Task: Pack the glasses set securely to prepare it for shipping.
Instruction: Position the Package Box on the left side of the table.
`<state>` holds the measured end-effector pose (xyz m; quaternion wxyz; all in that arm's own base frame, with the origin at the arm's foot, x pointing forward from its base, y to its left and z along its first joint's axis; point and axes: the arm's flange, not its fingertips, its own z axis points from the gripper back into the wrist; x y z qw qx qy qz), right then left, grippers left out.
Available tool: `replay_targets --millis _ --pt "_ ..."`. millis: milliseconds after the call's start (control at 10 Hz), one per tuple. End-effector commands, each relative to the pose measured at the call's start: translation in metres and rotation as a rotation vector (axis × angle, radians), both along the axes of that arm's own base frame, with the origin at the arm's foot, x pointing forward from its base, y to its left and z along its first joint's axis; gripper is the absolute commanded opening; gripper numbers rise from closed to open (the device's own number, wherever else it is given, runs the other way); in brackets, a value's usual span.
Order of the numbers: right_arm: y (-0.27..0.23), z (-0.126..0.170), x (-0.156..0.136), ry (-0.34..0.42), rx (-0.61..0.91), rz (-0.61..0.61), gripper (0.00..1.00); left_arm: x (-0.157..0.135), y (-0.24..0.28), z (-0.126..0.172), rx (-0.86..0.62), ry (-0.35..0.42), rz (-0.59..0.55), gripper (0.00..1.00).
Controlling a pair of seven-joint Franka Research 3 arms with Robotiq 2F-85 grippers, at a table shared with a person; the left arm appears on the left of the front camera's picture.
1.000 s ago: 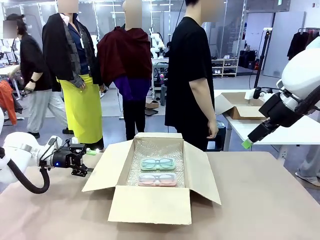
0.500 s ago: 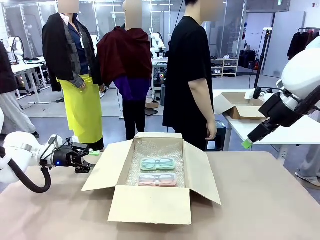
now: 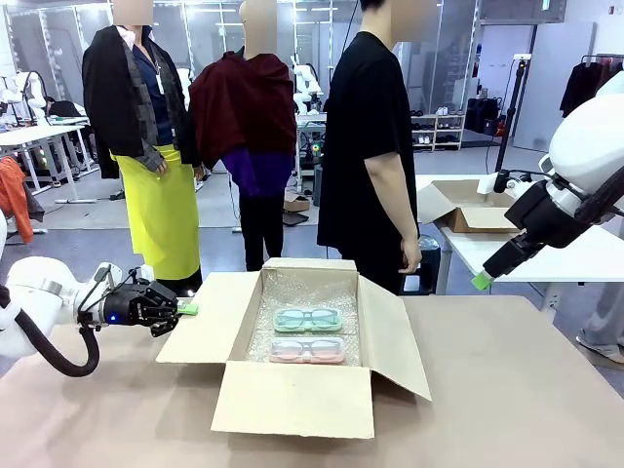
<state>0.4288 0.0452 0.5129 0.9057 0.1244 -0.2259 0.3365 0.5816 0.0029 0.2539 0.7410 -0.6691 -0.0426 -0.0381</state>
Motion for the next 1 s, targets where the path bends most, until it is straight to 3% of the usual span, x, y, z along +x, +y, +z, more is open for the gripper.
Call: replay_targets --millis 0,400,900 --pt "0.000 0.001 -0.002 0.007 -0.006 0.000 1.00 -0.008 -0.002 0.003 -0.011 -0.018 0.034 0.00" --pt "0.000 0.001 -0.002 0.007 -0.006 0.000 1.00 -0.005 0.016 0.012 0.024 -0.005 0.087 0.00" --pt "0.000 0.001 -0.002 0.007 -0.006 0.000 1.00 -0.008 0.118 0.044 0.127 0.031 0.099 0.00"
